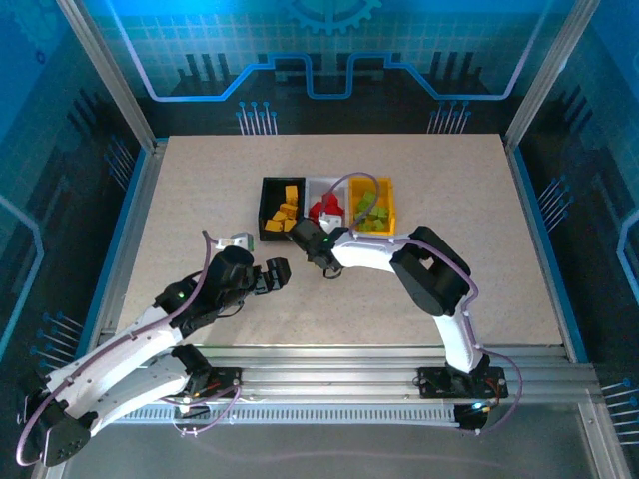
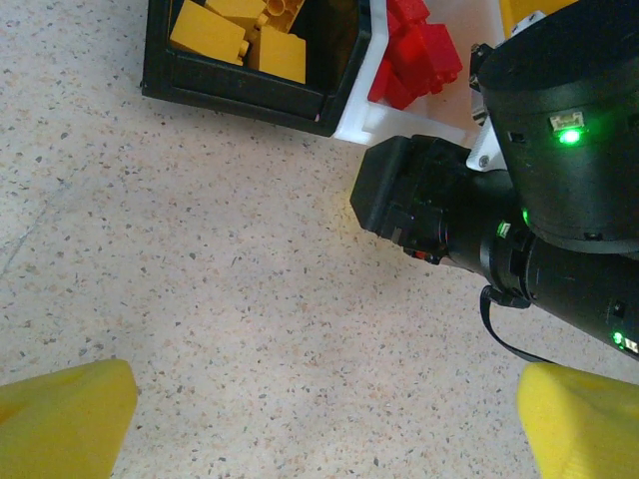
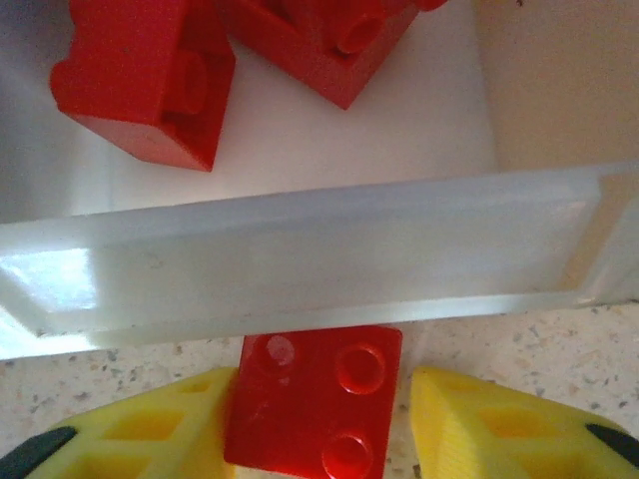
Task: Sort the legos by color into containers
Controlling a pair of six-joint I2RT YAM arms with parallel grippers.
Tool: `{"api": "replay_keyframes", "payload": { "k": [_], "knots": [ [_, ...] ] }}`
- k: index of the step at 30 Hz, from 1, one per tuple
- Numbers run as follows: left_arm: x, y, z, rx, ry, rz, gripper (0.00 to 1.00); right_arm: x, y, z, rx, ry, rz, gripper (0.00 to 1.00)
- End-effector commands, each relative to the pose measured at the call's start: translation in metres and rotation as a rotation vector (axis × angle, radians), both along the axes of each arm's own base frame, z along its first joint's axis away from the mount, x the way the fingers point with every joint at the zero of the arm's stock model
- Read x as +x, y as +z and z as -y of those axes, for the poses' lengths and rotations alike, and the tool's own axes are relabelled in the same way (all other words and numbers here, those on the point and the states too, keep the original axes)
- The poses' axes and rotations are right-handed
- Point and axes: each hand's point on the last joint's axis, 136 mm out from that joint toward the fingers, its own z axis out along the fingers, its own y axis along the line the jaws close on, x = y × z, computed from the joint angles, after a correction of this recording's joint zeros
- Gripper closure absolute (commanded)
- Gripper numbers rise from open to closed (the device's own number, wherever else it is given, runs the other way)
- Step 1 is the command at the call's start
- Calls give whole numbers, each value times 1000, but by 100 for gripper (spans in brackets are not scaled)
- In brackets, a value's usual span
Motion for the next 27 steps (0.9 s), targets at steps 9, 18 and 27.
{"api": "replay_keyframes", "payload": {
  "k": [9,18,27],
  "knots": [
    [-1,-16,-4,19,19,-34,1,2,7,11,-18,88,76,61],
    [1,-23,-4,28,24,-44,1,-37,53,14,68,262,136,66],
    [1,-25,-6,38,31,-46,1,-9,122,19,142,359,149,65]
  ]
}}
